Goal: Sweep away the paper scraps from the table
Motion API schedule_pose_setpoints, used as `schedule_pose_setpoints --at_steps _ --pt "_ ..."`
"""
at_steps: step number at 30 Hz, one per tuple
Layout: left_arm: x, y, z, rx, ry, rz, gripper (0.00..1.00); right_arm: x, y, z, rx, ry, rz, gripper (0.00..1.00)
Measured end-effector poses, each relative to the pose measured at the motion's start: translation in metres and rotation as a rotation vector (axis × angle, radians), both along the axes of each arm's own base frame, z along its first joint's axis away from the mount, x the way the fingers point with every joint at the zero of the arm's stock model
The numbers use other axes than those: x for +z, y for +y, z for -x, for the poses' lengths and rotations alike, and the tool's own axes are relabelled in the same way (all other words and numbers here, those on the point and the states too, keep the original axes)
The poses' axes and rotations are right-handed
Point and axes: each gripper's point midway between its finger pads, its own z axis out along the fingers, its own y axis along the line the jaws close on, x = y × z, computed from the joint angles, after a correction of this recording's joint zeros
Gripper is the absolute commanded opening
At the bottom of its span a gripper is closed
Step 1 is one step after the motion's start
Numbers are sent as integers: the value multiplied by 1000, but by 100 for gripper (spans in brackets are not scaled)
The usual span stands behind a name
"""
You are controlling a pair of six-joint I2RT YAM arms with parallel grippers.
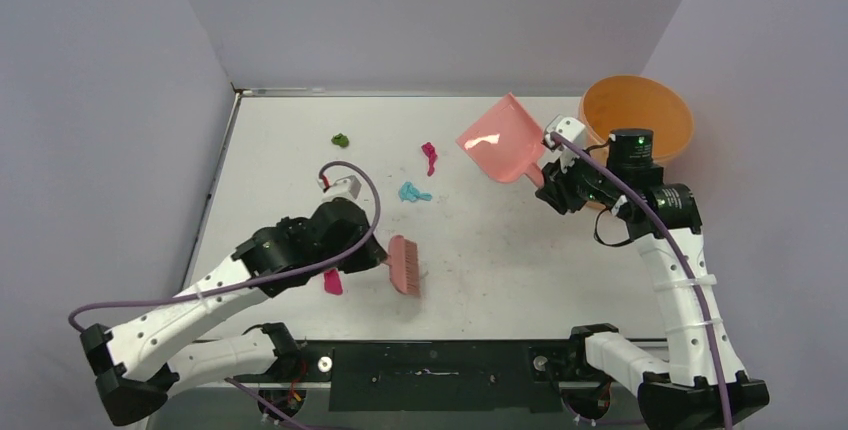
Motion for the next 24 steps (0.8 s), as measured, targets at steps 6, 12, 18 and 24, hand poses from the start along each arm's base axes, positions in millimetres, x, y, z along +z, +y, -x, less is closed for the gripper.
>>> schedule_pose_setpoints --at_steps 6,12,18,24 --pt "52 51 9 16 -99 -78 0 -57 1 24 112 166 105 5" --pt "64 92 7 30 -132 -302 0 -126 17 78 328 367 295 5" --pt "43 127 -6 56 -108 -624 0 -152 7 103 436 414 486 5" --pt "40 133 -31 47 -113 -772 0 -175 7 114 527 452 658 5"
